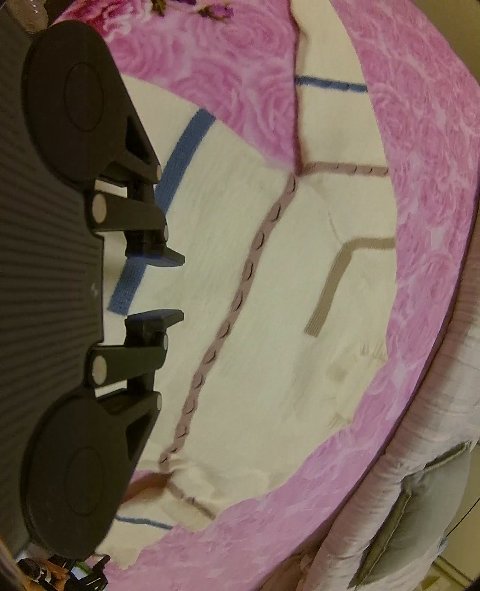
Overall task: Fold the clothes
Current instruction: 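Grasp the other sleeve cuff with the right gripper and straighten it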
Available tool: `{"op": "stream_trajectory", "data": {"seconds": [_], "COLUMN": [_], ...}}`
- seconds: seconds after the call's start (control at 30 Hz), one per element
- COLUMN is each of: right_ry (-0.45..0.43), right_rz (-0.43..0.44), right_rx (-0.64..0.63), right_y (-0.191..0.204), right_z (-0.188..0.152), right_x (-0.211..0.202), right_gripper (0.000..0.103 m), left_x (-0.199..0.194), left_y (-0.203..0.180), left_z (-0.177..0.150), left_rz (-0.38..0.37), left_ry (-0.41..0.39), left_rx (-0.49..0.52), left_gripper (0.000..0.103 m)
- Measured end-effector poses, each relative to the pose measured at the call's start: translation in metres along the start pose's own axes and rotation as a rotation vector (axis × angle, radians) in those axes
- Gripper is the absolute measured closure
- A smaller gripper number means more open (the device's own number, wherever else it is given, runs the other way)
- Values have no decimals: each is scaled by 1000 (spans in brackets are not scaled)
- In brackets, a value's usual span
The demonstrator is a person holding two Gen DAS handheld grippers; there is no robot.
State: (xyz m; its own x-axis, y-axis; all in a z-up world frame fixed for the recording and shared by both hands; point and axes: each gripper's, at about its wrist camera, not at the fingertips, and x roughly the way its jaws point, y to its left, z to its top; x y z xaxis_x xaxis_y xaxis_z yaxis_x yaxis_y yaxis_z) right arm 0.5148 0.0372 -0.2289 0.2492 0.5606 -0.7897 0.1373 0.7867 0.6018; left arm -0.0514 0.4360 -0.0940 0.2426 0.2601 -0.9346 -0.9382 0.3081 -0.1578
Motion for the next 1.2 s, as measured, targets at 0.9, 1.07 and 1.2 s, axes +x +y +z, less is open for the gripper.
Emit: {"op": "stream_trajectory", "data": {"seconds": [0.9, 1.07, 1.2], "right_ry": [-135, 13, 76], "right_rz": [-108, -104, -92], "right_rx": [-153, -191, -240], "right_y": [79, 86, 102], "right_z": [-138, -231, -282], "right_x": [-100, -88, -77], "right_gripper": [69, 69, 69], "left_x": [-9, 9, 30], "left_y": [244, 359, 426], "left_z": [27, 26, 38], "left_rz": [178, 126, 107], "left_ry": [-133, -177, -228], "left_rx": [-388, -765, -973], "left_gripper": [54, 54, 54]}}
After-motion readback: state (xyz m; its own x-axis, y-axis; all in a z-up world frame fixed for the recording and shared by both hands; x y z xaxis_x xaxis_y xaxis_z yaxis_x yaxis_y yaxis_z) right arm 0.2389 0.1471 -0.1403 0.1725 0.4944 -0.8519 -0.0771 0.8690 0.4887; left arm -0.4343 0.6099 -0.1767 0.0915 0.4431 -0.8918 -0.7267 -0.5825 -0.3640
